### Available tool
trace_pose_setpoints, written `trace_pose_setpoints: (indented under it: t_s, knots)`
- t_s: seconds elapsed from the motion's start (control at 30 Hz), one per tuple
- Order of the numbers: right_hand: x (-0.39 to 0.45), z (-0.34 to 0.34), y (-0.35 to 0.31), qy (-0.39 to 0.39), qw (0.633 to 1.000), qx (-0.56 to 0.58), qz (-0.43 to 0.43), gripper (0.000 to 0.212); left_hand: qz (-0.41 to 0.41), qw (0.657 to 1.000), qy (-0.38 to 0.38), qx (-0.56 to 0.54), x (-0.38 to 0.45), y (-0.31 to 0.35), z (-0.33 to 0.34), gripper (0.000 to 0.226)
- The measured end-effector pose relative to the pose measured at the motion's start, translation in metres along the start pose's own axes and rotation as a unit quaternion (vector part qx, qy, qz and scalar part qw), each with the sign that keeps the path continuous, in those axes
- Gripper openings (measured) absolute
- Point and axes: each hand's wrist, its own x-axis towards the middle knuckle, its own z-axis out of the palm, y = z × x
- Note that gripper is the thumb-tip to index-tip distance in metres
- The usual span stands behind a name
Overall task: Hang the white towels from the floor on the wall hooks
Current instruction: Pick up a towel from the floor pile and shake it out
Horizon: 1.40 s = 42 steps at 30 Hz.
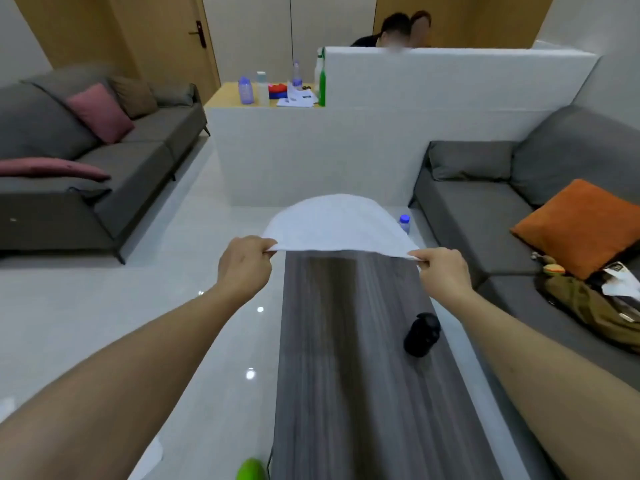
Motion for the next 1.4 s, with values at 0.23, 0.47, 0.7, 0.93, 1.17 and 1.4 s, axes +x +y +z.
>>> trace_pose_setpoints:
  t_s: [0.23,0.47,0.7,0.93,1.17,1.4]
  knots:
    - [-0.129,0.073,0.083,-0.118,0.991,-0.056,0.03,0.04,-0.023,0.995,-0.096,-0.001,-0.153,-0.024,0.079,0.029]
    - [-0.269,0.147,0.145,-0.211,0.972,-0.087,0.059,0.055,0.002,0.982,-0.187,0.02,-0.299,-0.056,0.148,0.031]
    - [-0.398,0.184,0.18,-0.279,0.951,-0.103,0.081,0.035,-0.003,0.951,-0.297,0.086,-0.431,-0.077,0.179,0.028]
    - [-0.477,0.175,0.193,-0.332,0.926,-0.112,0.138,0.028,-0.052,0.896,-0.427,0.112,-0.501,-0.074,0.179,0.024]
    - [-0.467,0.153,0.191,-0.32,0.927,-0.081,0.178,0.022,-0.068,0.894,-0.426,0.12,-0.477,-0.063,0.171,0.02]
    - [-0.319,0.151,0.171,-0.264,0.952,-0.044,0.146,0.016,-0.109,0.932,-0.321,0.126,-0.335,-0.053,0.179,0.02]
